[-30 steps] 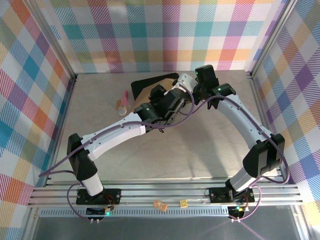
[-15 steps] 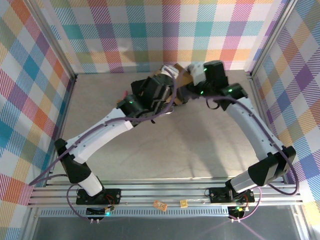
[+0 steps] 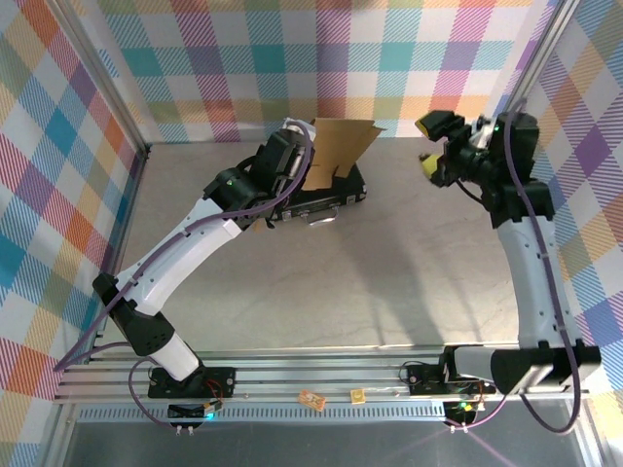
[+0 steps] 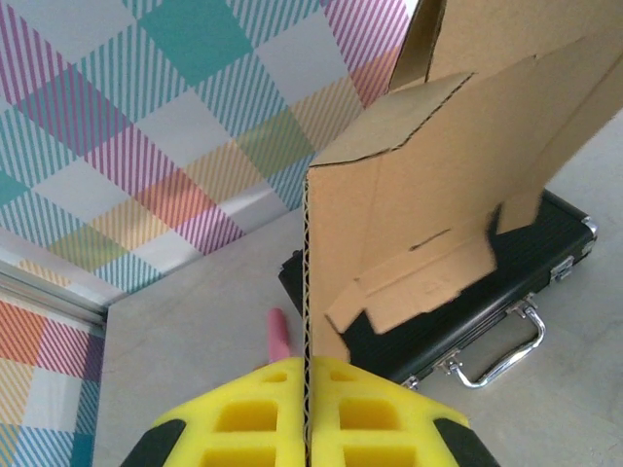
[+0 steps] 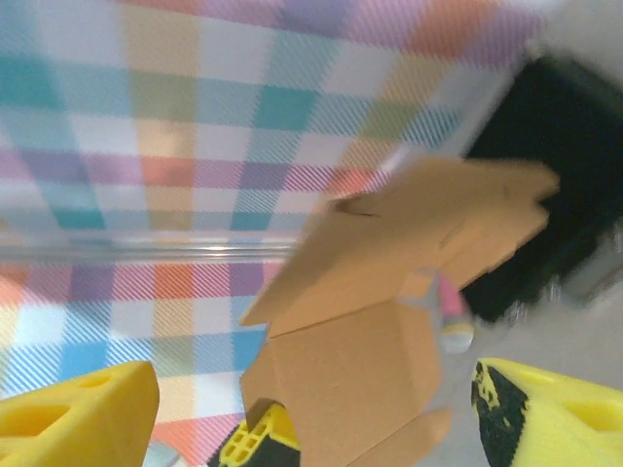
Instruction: Fold the paper box
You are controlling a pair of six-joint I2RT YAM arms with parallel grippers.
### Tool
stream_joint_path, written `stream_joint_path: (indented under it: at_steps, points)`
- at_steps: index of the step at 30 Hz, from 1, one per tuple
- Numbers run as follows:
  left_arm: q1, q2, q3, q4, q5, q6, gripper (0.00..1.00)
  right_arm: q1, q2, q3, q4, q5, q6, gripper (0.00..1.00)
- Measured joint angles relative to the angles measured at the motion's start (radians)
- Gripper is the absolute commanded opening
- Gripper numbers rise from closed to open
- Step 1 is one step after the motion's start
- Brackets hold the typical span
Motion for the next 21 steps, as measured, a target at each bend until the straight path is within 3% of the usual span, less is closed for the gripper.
stream_joint_path:
  at_steps: [4,8,16,21]
  points:
    - [0.002,0.0,-0.002,0.002,0.014,-0.007,0.0,-0.002,0.078,-0.203,0.11,-0.067,0.304,0.83]
    - [0.002,-0.011,-0.032,0.005,0.031,-0.007,0.0,-0.002,0.141,-0.269,0.259,-0.12,0.496,0.82]
    - [0.003,-0.048,-0.089,0.011,0.052,-0.012,0.0,0.014,0.327,-0.264,0.585,-0.234,0.677,0.78]
    - [0.003,-0.056,-0.092,0.018,0.049,-0.023,0.0,0.058,0.386,-0.268,0.632,-0.276,0.713,0.74]
